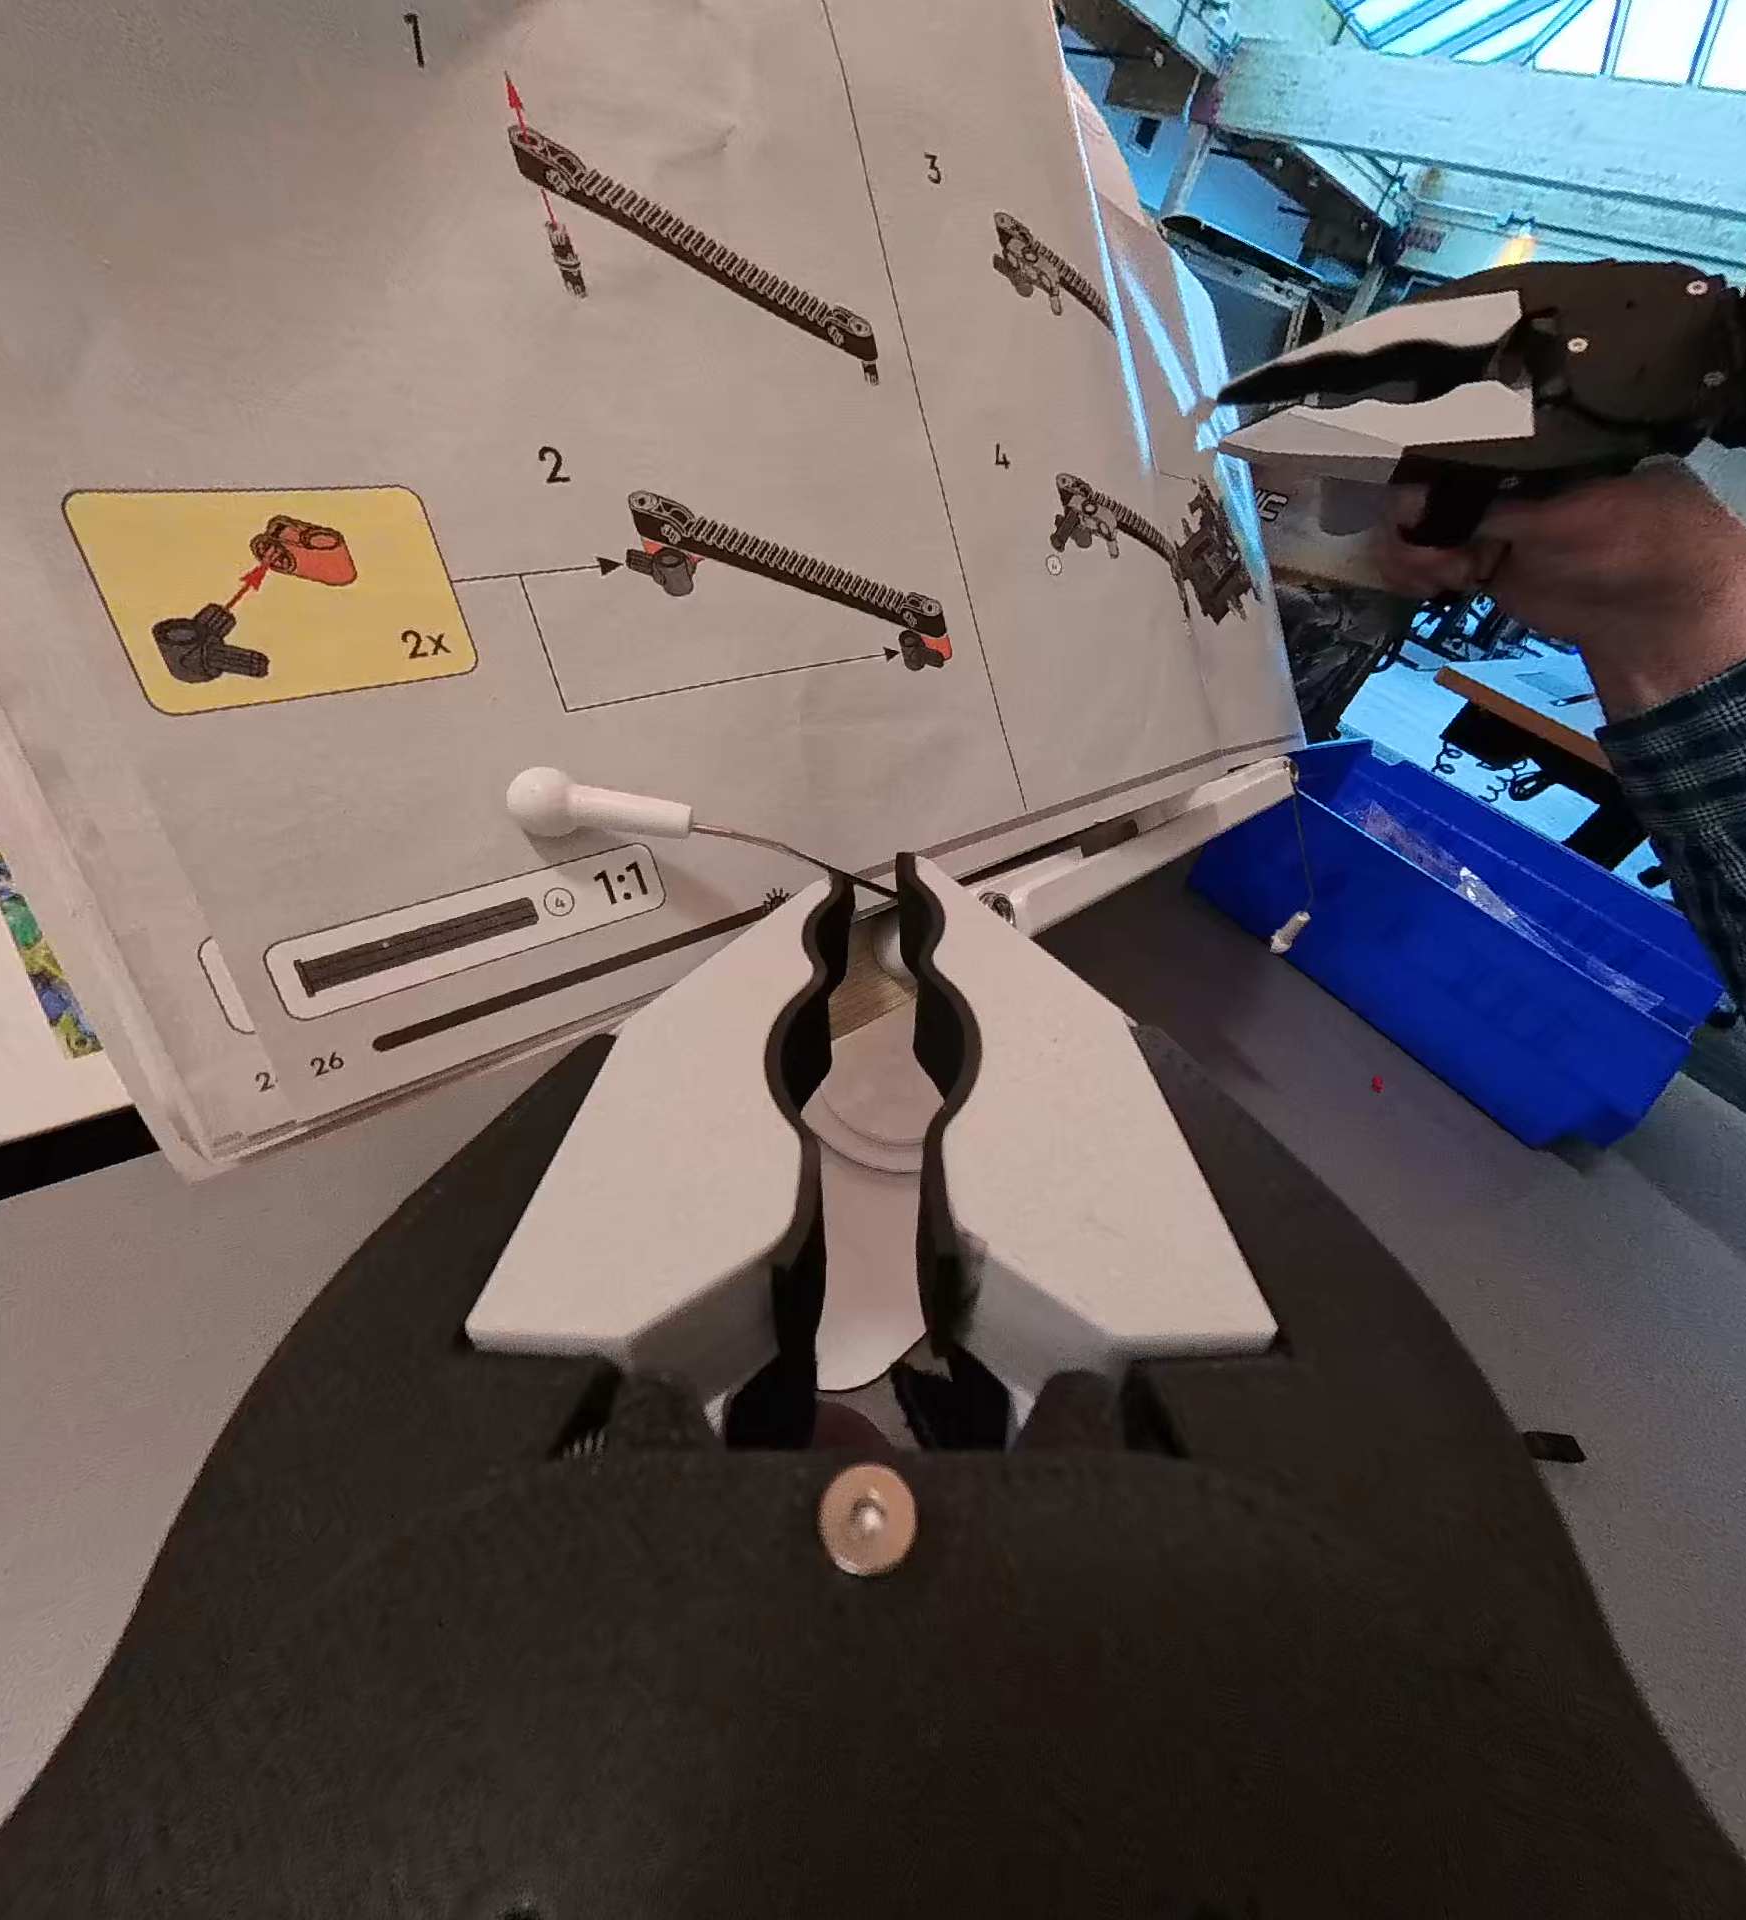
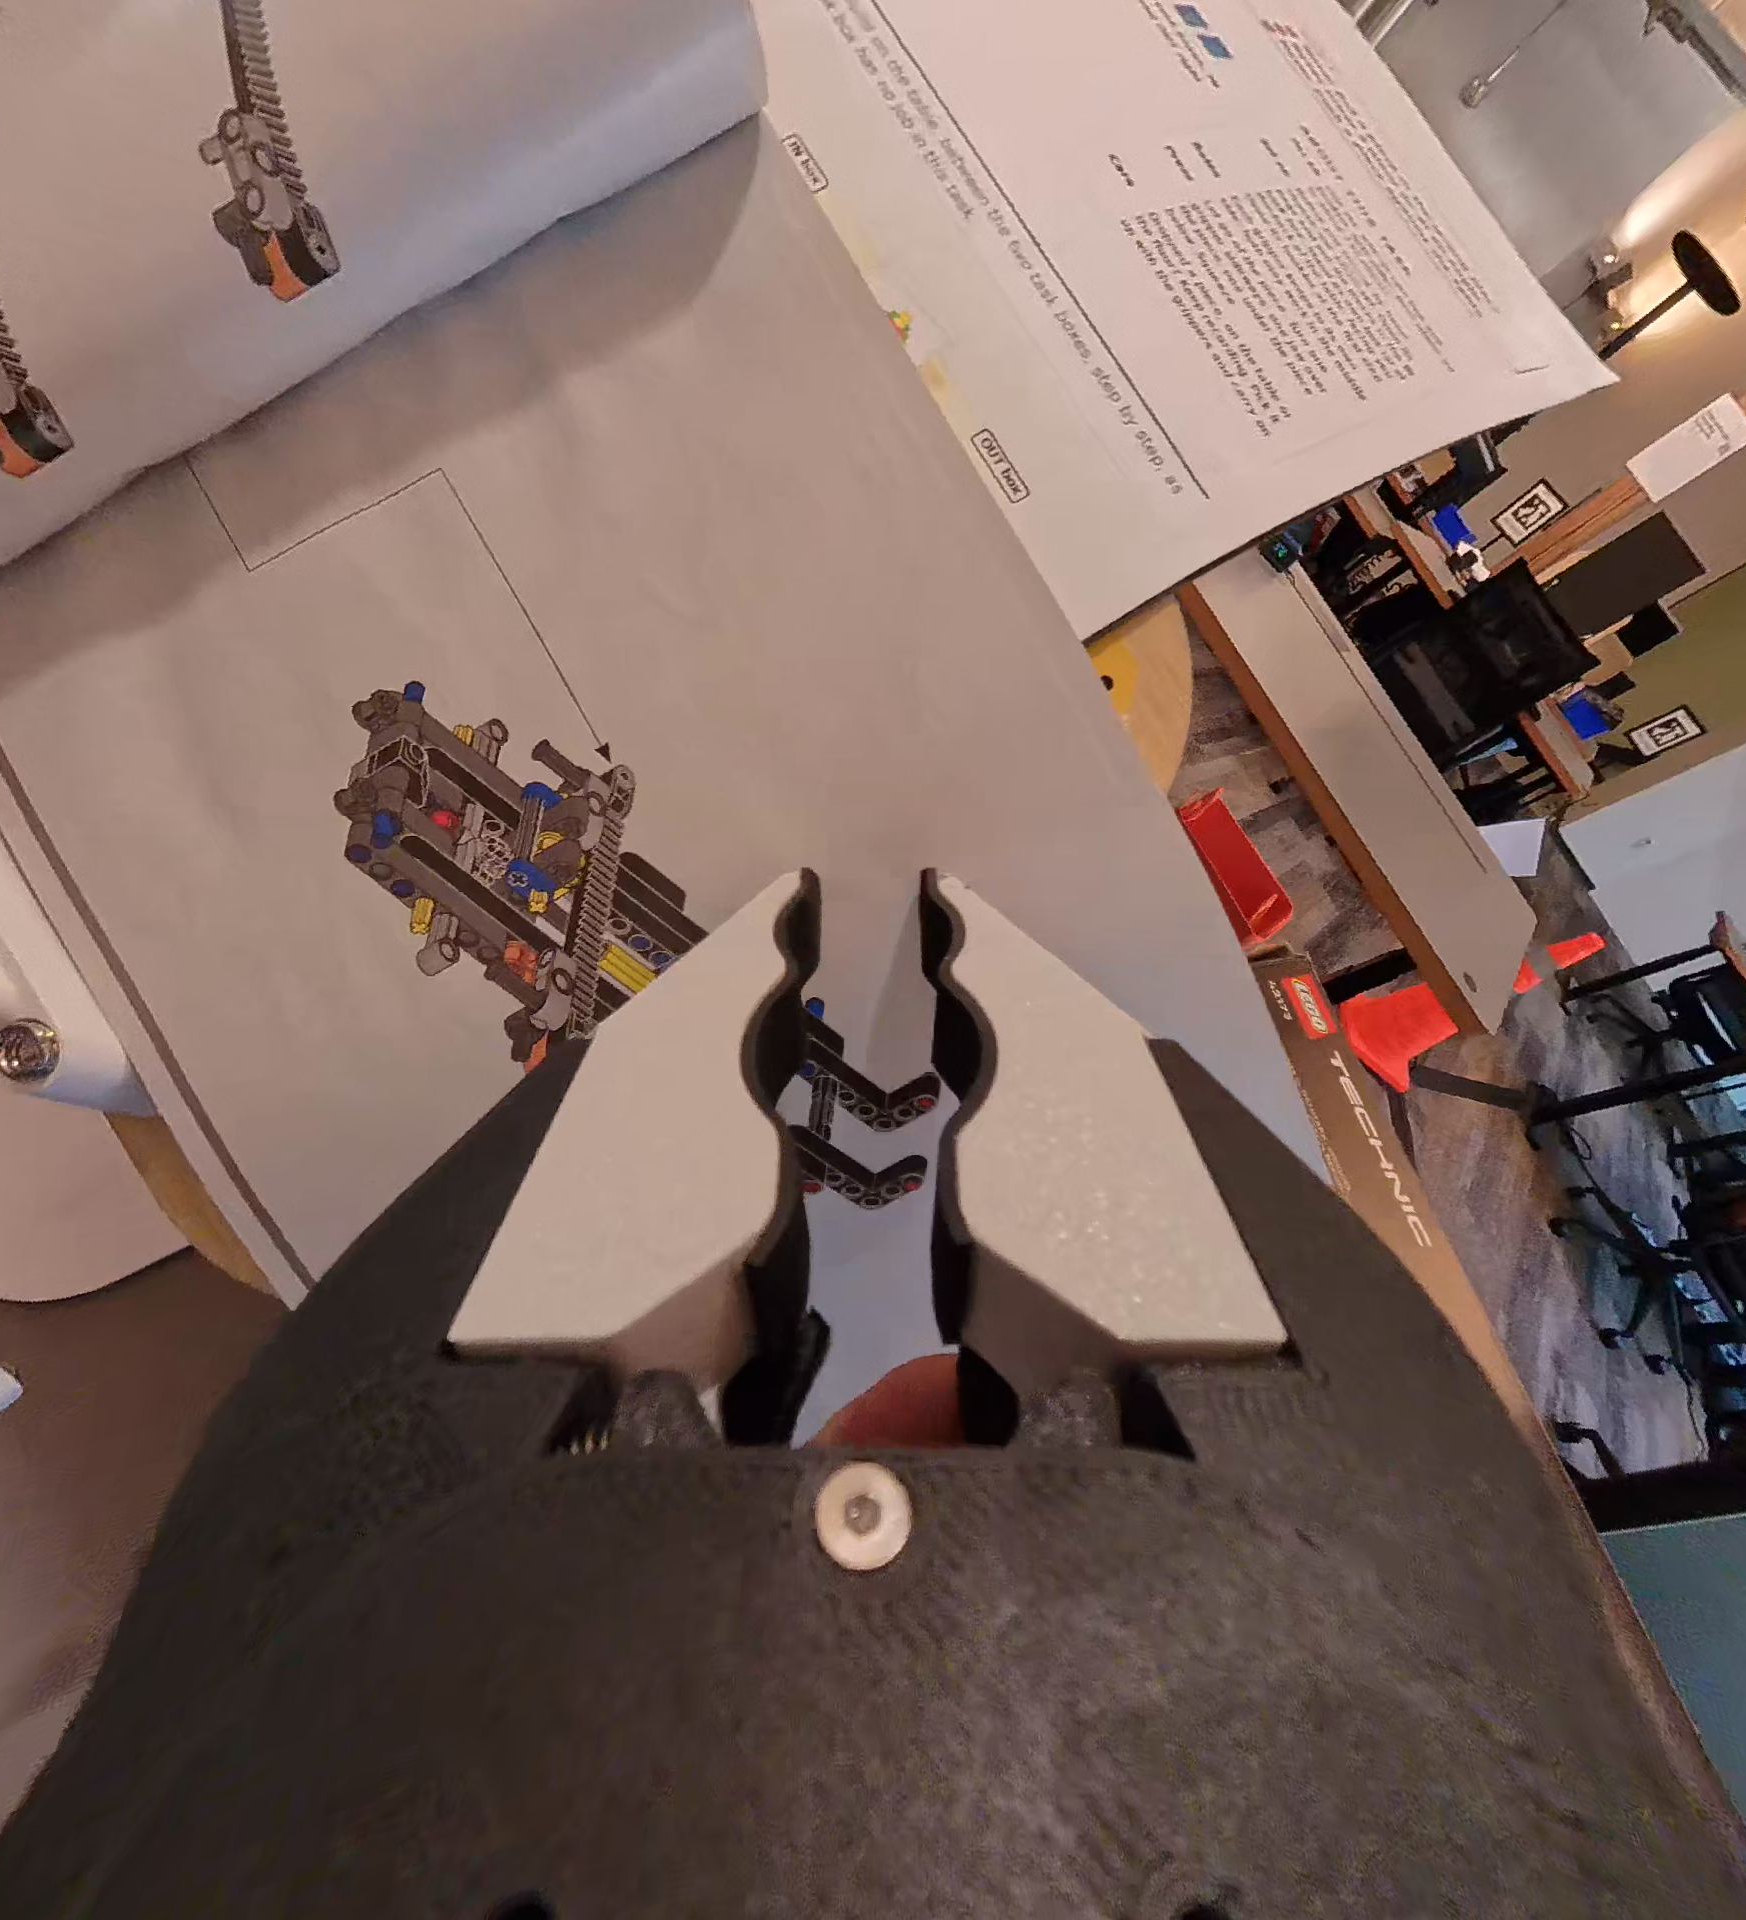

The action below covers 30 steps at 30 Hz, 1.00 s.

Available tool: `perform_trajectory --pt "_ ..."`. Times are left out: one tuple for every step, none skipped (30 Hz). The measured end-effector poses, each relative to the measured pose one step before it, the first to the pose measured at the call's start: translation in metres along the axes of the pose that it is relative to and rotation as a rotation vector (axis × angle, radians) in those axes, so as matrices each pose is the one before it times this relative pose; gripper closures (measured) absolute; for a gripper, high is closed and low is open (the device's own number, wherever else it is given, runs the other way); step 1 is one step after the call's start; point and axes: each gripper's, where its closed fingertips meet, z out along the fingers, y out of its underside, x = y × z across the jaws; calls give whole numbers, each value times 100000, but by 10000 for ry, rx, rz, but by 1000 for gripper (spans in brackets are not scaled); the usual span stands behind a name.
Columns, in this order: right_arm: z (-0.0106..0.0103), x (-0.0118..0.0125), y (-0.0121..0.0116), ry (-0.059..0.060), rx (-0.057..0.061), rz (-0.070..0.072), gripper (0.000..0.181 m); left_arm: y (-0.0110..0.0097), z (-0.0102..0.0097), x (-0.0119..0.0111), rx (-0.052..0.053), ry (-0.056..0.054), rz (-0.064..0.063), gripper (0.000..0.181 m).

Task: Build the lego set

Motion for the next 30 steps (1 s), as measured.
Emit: perform_trajectory --pt "82 -159 -18 -15 -48 -54 169 -1 -14 48 4 17 -18 175" --pt "95 -196 -23 -37 -27 -73 173 11 -25 34 -11 16 1 175" --pt "48 -123 -26 13 -47 -158 162 20 -30 55 -14 23 5 175" --pt "-137 -30 -123 40 -19 -241 151 24 -26 23 -17 -5 6 175" --pt "-271 492 -306 228 96 48 140 74 -66 42 -40 12 30 175" --pt "-291 527 -362 49 146 309 129 80 -69 59 -39 31 29 175" --pt "-194 424 -74 -139 15 340 114 40 -49 -2 -1 2 10 175" --pt "-29 686 210 76 -74 130 113 -18 -5 -32 19 -19 -11 175" --pt "128 563 468 79 -199 -108 112 -17 29 -9 7 -1 -12 175" --pt "189 219 265 -119 -59 26 110 -19 18 15 -11 12 4 175" --pt "146 18 45 -261 47 246 110 -36 27 -26 1 -15 7 175" --pt "158 -16 100 -246 6 163 110 -14 8 -27 -2 -2 12 175" --pt "116 -129 66 -236 7 60 112 -13 14 2 1 20 -8 175" --pt "85 -16 -6 -131 28 27 113 -14 8 -17 8 15 -18 175" --pt "75 -46 42 -166 -12 71 114 7 -10 -13 0 5 2 175" --pt "58 -38 25 -160 2 115 115 -4 2 -2 3 2 7 175" --pt "49 -12 30 -95 -3 51 115 0 -7 0 2 -4 0 175" --pt "78 -12 38 -39 -22 20 116 2 -8 -5 0 -4 6 175" --pt "71 -12 8 -27 -10 -7 117 -8 -8 -11 -5 5 0 175" --pt "25 -13 9 -45 -19 1 117 -3 3 -4 -12 17 -3 175" --pt "5 -3 8 -30 -13 4 117 0 14 -3 -12 10 5 175" --pt "-11 -1 -3 -4 0 -30 118 -7 -2 -5 -11 3 13 175" --pt "-54 -6 -19 13 3 -46 120 6 -9 2 -11 3 7 175" --pt "-103 34 -16 43 0 -50 124 7 -10 2 -3 1 6 175" --pt "-131 13 -44 60 7 -72 128 2 -1 -9 5 -2 -7 175" --pt "-100 -21 -30 48 5 -65 132 12 -6 11 0 2 -7 175" --pt "-63 -19 -13 47 4 -40 136 10 -6 0 2 -2 1 175" --pt "-69 -39 -25 47 18 -71 140 -8 4 -4 6 -6 -6 175" --pt "-72 -96 -23 21 14 -76 143 -10 12 -5 5 -5 -9 175" --pt "-51 -108 -7 19 -10 -78 147 2 -1 -5 -1 -4 0 175"
